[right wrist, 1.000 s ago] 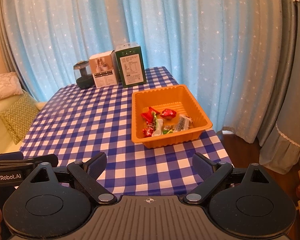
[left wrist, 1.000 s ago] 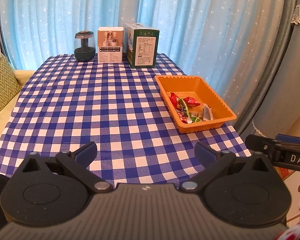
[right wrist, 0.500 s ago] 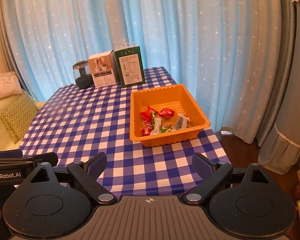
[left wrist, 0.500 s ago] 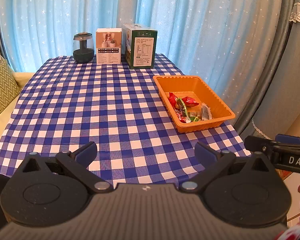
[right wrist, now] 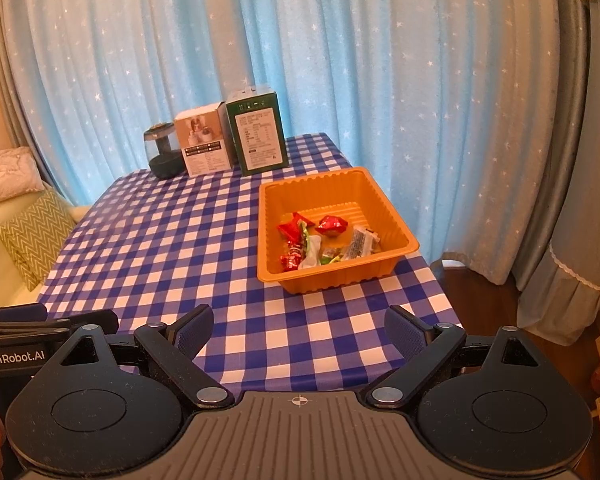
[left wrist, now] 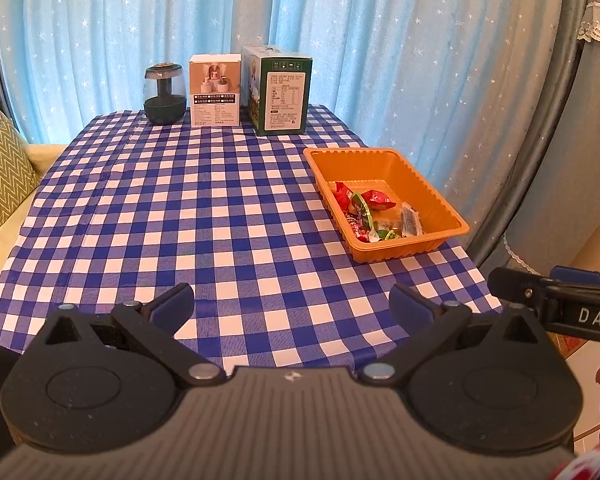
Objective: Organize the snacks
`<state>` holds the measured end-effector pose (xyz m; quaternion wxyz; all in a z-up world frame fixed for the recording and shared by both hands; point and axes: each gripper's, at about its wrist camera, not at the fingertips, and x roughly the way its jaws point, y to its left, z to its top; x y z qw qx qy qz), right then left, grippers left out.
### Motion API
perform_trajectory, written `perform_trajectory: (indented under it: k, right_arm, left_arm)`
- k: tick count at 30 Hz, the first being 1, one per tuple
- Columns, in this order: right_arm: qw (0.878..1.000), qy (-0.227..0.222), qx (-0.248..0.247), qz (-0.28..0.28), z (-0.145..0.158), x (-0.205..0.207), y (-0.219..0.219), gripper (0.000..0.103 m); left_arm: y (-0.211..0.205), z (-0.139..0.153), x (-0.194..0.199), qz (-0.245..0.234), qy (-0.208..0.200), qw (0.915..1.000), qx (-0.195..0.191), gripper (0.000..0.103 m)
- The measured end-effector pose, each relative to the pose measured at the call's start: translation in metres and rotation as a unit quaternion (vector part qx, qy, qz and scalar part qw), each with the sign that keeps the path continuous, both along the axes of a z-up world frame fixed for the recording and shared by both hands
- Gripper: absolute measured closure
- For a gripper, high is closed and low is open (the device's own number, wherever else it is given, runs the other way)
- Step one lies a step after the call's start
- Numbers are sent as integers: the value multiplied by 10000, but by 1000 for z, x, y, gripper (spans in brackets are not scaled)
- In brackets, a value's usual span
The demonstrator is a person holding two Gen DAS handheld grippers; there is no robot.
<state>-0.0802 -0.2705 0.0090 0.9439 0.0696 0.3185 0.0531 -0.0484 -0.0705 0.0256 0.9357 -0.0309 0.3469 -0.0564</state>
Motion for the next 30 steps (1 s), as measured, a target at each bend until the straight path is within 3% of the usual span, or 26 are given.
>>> perform_trajectory:
  k: [30]
  right_arm:
    - [10000,40,15,-38,-6,-5,0,11]
  left_arm:
    - [-4,-2,-1,23,-46,10000,-24,0]
